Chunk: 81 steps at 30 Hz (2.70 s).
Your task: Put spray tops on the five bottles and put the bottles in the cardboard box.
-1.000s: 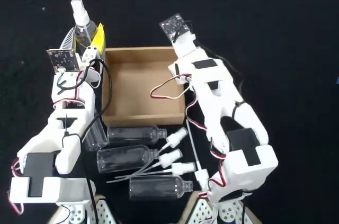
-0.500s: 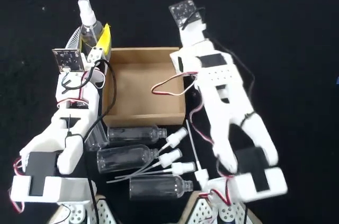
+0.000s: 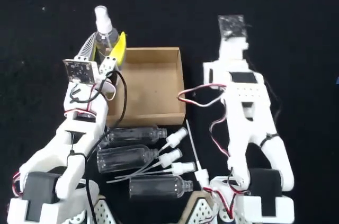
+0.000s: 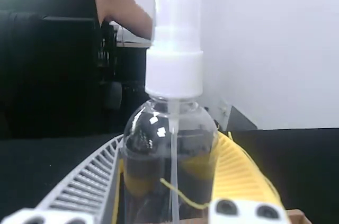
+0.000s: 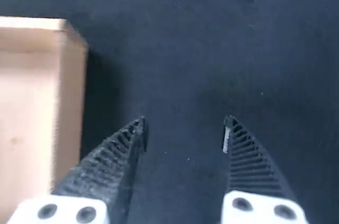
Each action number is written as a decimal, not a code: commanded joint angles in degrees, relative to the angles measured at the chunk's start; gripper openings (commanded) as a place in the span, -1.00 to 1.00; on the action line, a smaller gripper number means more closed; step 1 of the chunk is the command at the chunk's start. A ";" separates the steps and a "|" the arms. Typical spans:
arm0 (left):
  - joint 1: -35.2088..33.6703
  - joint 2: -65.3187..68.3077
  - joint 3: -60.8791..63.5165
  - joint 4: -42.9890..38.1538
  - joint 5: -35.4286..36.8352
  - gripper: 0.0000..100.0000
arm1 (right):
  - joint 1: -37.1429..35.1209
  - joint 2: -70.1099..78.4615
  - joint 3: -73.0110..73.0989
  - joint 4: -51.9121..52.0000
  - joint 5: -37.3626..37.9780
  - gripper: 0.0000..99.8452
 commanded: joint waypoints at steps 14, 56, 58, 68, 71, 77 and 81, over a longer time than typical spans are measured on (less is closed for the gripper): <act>5.23 16.97 -4.88 -11.78 -0.62 -0.94 | 8.88 1.98 10.24 -23.30 -3.69 -0.58; 1.89 43.78 -14.90 -30.68 -0.26 -0.94 | 6.77 2.95 10.33 -23.30 -3.43 -0.58; 1.98 45.98 -15.87 -30.77 -0.26 -0.94 | 6.77 2.95 10.33 -23.30 -3.43 -0.58; 1.54 48.70 -17.36 -30.77 -0.62 -0.93 | 6.77 2.95 10.33 -23.30 -3.43 -0.58; 1.45 48.70 -17.36 -30.77 -0.62 -0.93 | 6.77 2.95 10.33 -23.30 -3.43 -0.58; 1.45 48.70 -17.36 -30.77 -0.70 -0.76 | 6.86 2.95 10.33 -23.30 -3.43 -0.58; 1.71 48.70 -16.48 -30.77 -0.44 -0.55 | 6.86 2.95 10.42 -23.30 -3.43 -0.58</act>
